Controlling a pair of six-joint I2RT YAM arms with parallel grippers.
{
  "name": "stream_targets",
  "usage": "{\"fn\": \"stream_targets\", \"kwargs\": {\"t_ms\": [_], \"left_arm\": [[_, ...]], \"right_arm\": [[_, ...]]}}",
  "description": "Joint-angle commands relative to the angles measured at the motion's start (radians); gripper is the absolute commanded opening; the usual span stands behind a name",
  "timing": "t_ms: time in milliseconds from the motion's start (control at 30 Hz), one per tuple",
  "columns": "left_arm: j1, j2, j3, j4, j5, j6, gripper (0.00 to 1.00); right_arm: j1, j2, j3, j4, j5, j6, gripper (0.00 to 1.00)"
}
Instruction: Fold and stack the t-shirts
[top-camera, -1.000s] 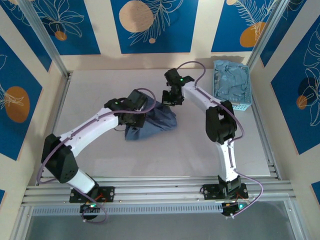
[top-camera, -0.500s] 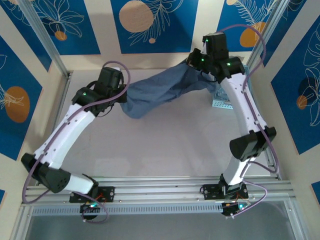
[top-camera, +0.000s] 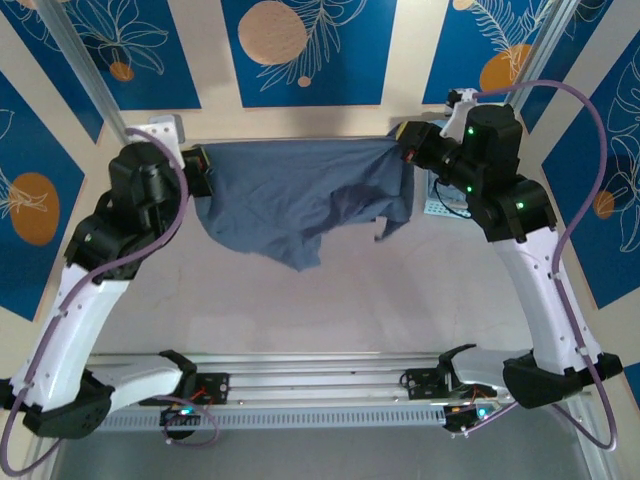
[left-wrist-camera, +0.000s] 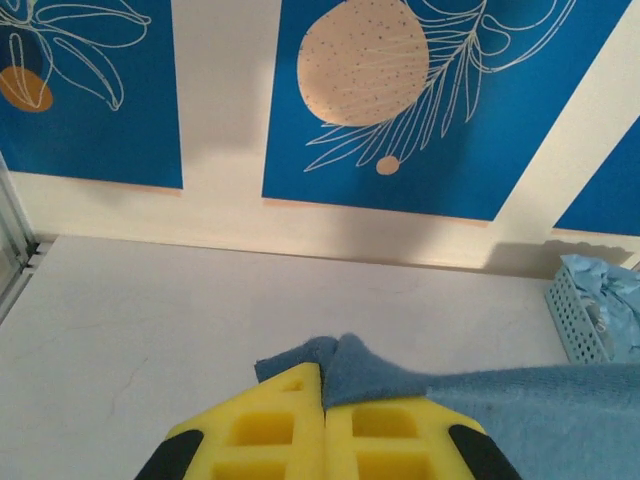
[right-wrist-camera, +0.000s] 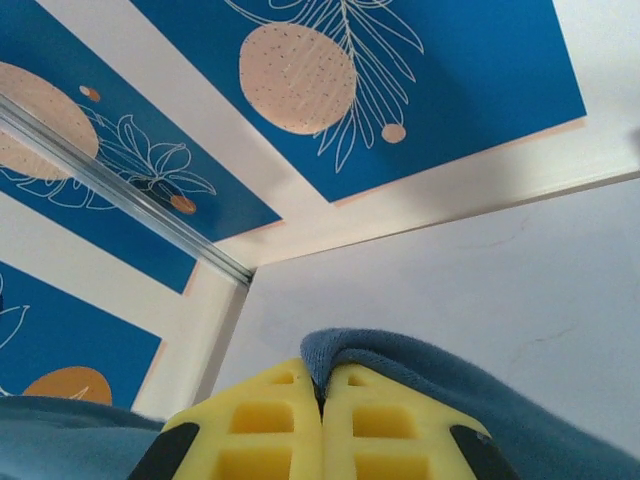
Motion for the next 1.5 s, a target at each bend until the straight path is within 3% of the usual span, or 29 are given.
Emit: {"fn": "stream_targets", "kwargs": {"t_ms": [0, 167, 200, 233, 267, 333, 433, 500, 700, 867, 1000, 1333, 1400, 1467], "left_arm": [[0.048, 0.14, 0.048, 0.02, -0.029, 0.018, 0.0], [0.193, 0.403, 0.154, -0.01, 0.09, -0.046, 0.0], [0.211, 0.461, 0.182, -0.027, 0.116, -0.042, 0.0], [0.227, 0.517, 0.216, -0.06, 0.143, -0.037, 0.0], [0.235, 0.566, 0.245, -0.095, 0.156, -0.036, 0.11], [0.24, 0.634, 0.267, -0.173, 0.163, -0.047, 0.5], [0.238, 0.605, 0.15, -0.233, 0.159, -0.1, 0.6], [0.24, 0.535, -0.002, -0.252, 0.193, -0.152, 0.61], [0.193, 0.383, -0.433, -0.23, 0.513, -0.3, 0.59], [0.084, 0.38, -0.555, -0.176, 0.638, -0.422, 0.61], [0.035, 0.466, -0.559, -0.133, 0.66, -0.448, 0.65], [0.005, 0.643, -0.533, -0.13, 0.611, -0.404, 0.59], [0.005, 0.673, -0.513, -0.114, 0.582, -0.399, 0.51], [0.006, 0.685, -0.492, -0.112, 0.538, -0.396, 0.32]], "right_arm": [[-0.02, 0.132, -0.01, 0.034, 0.019, 0.014, 0.0], [-0.055, 0.415, 0.136, -0.002, -0.037, 0.012, 0.0], [-0.061, 0.485, 0.184, -0.042, -0.056, 0.02, 0.04], [-0.066, 0.554, 0.243, -0.11, -0.07, 0.034, 0.16], [-0.066, 0.602, 0.276, -0.153, -0.085, 0.035, 0.28], [-0.056, 0.656, 0.27, -0.197, -0.081, 0.039, 0.49], [-0.036, 0.593, 0.11, -0.146, -0.061, 0.043, 0.58], [-0.032, 0.535, -0.003, -0.117, -0.066, 0.06, 0.58], [-0.03, 0.374, -0.302, -0.133, -0.075, 0.067, 0.56], [-0.034, 0.269, -0.433, -0.142, -0.075, 0.053, 0.56], [-0.039, 0.236, -0.477, -0.149, -0.08, 0.055, 0.56], [-0.072, 0.162, -0.535, -0.151, -0.078, 0.058, 0.56], [-0.076, 0.155, -0.544, -0.15, -0.082, 0.057, 0.56], [-0.077, 0.151, -0.547, -0.153, -0.083, 0.054, 0.55]]}}
